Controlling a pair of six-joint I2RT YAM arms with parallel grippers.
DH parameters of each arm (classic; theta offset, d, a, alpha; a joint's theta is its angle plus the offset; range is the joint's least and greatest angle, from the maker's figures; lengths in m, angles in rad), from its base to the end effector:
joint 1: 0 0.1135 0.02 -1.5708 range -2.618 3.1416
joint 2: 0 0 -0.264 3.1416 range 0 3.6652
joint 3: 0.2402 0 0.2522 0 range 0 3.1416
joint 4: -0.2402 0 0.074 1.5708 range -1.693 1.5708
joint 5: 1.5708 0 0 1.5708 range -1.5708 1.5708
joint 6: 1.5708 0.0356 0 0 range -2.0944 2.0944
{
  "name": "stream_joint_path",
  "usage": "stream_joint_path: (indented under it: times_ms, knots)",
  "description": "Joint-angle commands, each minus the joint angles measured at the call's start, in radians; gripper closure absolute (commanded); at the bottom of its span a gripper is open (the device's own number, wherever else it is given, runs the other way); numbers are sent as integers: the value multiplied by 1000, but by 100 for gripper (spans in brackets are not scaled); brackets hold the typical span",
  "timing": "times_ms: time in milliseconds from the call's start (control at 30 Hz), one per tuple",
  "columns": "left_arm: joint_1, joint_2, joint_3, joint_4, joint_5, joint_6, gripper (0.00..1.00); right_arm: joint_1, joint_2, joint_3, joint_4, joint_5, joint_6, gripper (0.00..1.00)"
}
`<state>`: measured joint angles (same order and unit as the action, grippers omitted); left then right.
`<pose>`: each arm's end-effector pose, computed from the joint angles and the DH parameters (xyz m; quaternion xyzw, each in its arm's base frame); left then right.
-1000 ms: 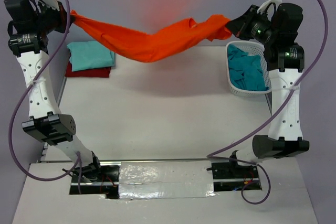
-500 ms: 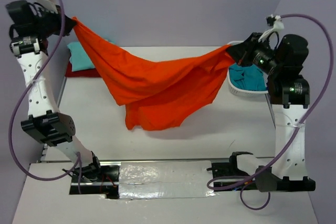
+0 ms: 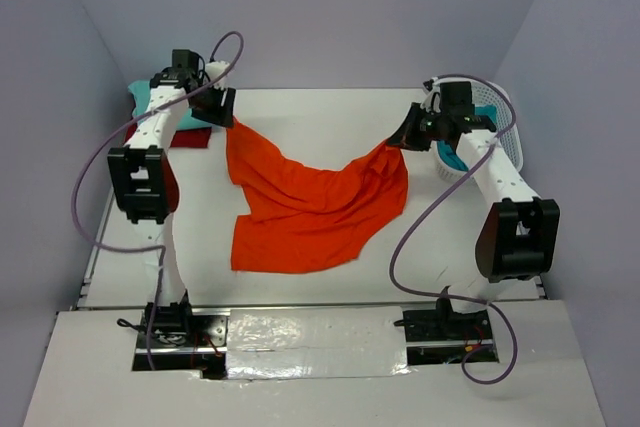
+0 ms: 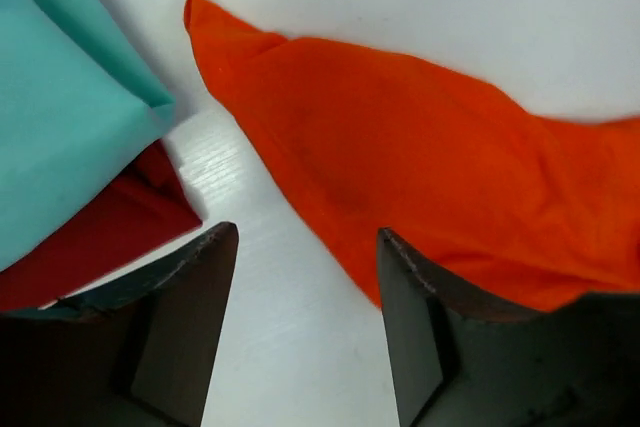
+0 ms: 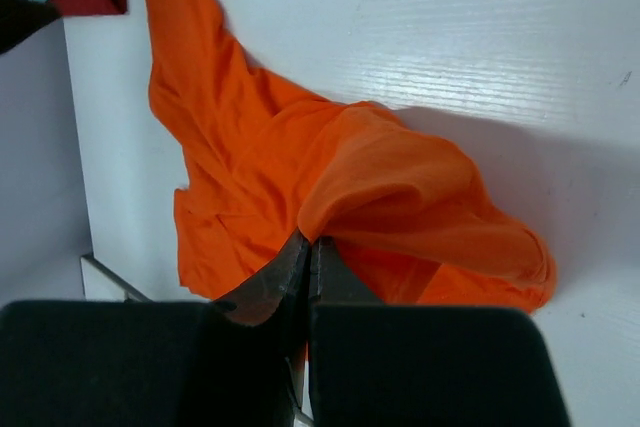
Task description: Fold and stack the t-shirts
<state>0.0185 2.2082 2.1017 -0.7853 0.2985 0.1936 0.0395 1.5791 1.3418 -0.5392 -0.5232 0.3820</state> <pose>0.4950 -0.0013 0.2752 0.1309 0.9245 -0.1046 0.3423 0.3482 0.0316 0.3048 0.0532 0.8948 0.3114 0.3155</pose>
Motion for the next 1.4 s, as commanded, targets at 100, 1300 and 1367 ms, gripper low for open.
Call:
stream_joint_path:
  times_ms: [100,1300,1367]
  knots:
    - [-194,-536,-510,43,86,405,45,0,-37,14,74,8,8,100]
    - [-396,-433,-927,144,-64,426,72,-19,-110,-116,99,45,-25,100]
    - [-396,-432,-927,139,-73,434,81,-23,-113,-119,100,45,-28,100]
